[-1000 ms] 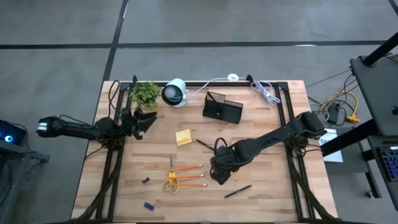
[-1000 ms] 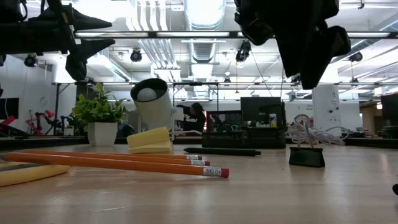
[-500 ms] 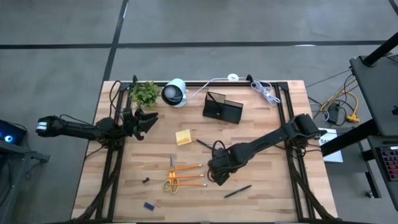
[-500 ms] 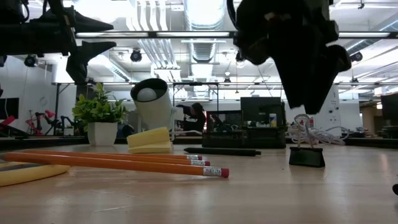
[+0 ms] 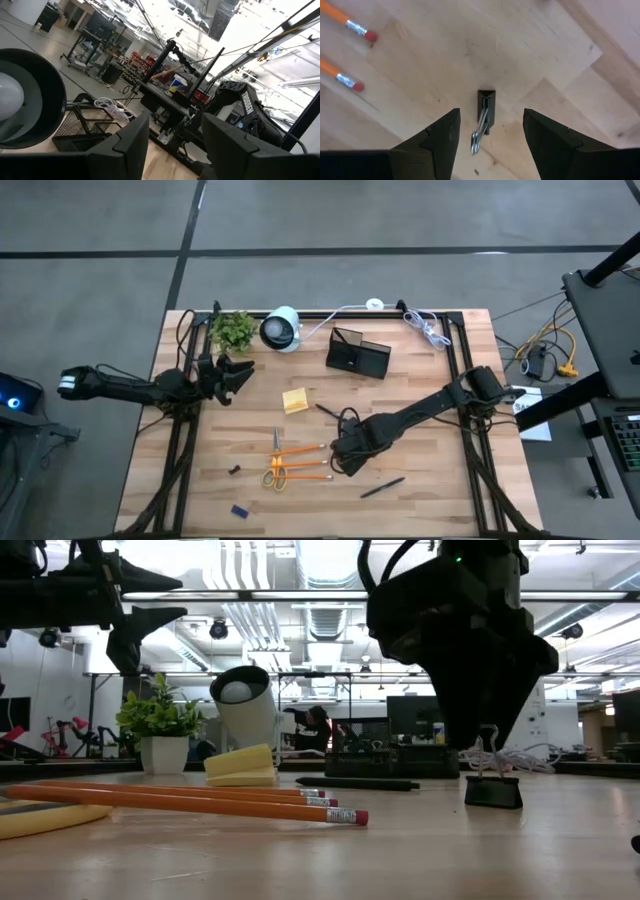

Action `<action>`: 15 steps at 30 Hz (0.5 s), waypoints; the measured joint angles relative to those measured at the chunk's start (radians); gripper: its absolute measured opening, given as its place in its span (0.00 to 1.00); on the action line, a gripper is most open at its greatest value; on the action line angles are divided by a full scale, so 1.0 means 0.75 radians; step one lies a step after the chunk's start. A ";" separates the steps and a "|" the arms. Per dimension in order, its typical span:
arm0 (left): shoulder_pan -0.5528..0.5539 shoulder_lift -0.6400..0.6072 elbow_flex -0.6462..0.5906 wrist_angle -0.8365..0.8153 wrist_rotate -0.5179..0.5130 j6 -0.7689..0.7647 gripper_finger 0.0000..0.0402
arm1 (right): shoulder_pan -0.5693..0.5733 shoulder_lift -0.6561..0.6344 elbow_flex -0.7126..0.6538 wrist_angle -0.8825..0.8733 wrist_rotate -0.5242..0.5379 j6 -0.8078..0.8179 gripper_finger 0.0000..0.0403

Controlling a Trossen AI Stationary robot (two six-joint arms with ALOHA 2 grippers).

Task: Pick and place office supplies into organizer
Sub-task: Put the right binder clip into the desk organizer

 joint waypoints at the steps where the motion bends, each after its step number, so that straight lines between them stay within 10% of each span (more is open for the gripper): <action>1: 0.000 0.000 0.000 0.000 0.000 0.000 0.41 | -0.001 0.000 0.000 0.000 0.001 -0.008 0.50; 15: 0.000 -0.001 0.000 0.000 0.000 0.000 0.41 | 0.000 0.042 -0.001 0.022 -0.065 -0.046 0.50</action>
